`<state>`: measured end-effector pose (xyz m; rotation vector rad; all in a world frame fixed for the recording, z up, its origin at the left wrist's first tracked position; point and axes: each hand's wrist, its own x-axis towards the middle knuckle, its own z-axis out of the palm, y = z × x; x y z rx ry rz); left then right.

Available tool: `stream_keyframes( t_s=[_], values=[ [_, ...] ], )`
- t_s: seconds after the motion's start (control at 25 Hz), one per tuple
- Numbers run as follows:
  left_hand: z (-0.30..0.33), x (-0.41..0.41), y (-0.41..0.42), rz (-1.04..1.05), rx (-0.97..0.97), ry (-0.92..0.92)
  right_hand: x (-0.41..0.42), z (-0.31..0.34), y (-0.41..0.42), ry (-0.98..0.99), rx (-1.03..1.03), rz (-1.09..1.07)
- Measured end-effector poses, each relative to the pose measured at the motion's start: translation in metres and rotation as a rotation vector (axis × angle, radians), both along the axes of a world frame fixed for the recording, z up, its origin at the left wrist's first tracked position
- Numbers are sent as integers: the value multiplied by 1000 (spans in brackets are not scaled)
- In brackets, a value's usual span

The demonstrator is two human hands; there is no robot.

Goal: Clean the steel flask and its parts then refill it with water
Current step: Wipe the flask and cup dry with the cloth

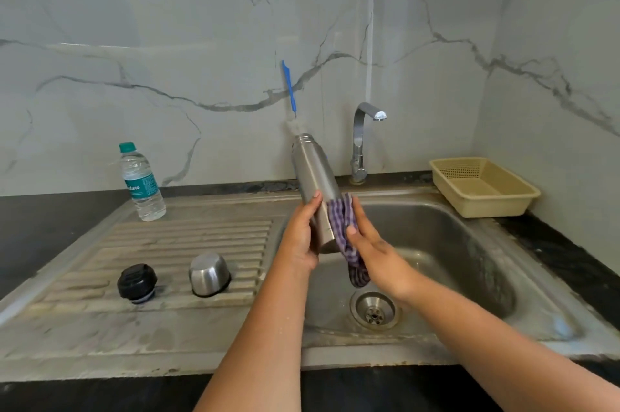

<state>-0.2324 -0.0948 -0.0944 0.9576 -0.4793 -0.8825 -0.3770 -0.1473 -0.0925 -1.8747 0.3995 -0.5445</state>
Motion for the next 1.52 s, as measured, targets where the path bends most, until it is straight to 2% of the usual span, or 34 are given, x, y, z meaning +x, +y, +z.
stream_keyframes(
  t_s=[0.12, 0.28, 0.4, 0.56, 0.64, 0.76, 0.92, 1.04, 1.12, 1.2, 1.28, 1.4, 1.52],
  values=[
    [1, -7, -1, -56, 27, -87, 0, 8, 1, -30, -40, -37],
    [0, -23, 2, -209, 107, -231, 25, 63, -45, -121, 92, -225],
    [-3, -23, 0, -208, 137, -301, 36, 77, -67, -144, 177, -254],
    [-7, -8, -2, -84, 47, -129, 18, 31, -18, 42, 10, -118],
    [-6, -1, -1, -59, 27, -89, 9, 16, 2, 47, 69, -62],
    [-4, -3, 0, -112, 65, -127, 15, 33, -17, 13, 161, -112],
    [3, -17, 4, -285, 122, -206, 18, 52, -47, -220, 512, -241],
    [8, -21, -1, -130, 230, -250, 15, 30, -48, -148, 576, -221],
    [13, -24, 0, -25, 357, -344, 18, 14, -49, -96, 618, -213],
    [9, -20, 1, 3, 482, -482, 24, 6, -46, -61, 557, -205],
    [6, -18, 6, -9, 514, -553, 31, 2, -43, -45, 382, -186],
    [3, -12, 8, -29, 415, -520, 32, 9, -36, -84, 242, -167],
    [5, -11, 10, -162, 320, -516, 24, 31, -47, -198, 248, -237]
  ],
)
